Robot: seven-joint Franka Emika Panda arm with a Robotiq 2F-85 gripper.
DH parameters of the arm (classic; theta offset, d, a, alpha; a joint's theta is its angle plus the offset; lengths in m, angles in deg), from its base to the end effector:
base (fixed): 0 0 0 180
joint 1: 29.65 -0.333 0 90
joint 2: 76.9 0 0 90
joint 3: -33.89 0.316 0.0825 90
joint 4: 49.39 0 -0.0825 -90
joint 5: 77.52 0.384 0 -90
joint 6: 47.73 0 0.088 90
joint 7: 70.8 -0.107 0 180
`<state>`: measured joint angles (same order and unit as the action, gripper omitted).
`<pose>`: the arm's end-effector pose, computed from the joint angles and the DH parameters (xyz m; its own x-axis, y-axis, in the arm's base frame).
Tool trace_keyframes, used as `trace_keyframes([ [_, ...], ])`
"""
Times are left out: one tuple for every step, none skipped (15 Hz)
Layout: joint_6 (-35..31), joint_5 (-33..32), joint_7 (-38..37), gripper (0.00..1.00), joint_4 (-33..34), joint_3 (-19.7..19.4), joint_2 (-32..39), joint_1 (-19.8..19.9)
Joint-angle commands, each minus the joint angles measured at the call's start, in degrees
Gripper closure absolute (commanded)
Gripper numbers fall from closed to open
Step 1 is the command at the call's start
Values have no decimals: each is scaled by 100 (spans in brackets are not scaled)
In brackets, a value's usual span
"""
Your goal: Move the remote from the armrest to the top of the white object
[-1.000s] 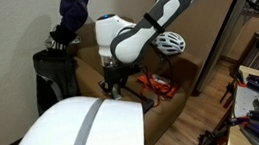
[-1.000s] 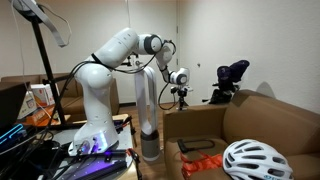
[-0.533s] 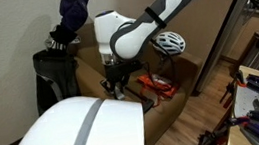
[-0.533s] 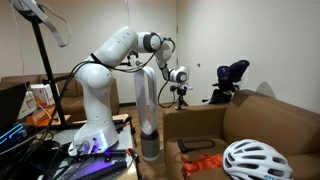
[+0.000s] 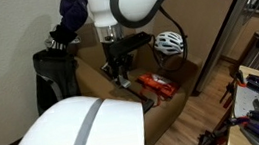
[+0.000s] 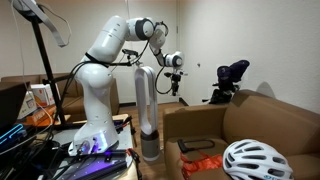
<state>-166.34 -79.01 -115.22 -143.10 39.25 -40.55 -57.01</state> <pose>0.5645 0.3533 0.2338 0.9644 -0.2071 -0.1645 -0.1904 -0.9753 0.1116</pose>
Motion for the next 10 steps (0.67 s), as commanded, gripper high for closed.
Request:
trace_keyframes([
  [297, -252, 434, 86, -703, 243, -921, -41],
  [236, -260, 453, 86, -887, 299, -1127, -34],
  [248, -159, 232, 64, -306, 264, -566, -8],
  [248, -181, 243, 64, -454, 319, -755, -20],
  [247, -189, 246, 64, -573, 356, -890, -20],
  [247, -193, 254, 64, -658, 369, -971, -13],
  [246, -194, 268, 64, -701, 369, -1000, -7],
  [210, -175, 374, 86, -691, 382, -968, 20],
  [281, -248, 569, 86, -568, 412, -908, 13],
  [384, -331, 770, 86, -447, 438, -862, -9],
])
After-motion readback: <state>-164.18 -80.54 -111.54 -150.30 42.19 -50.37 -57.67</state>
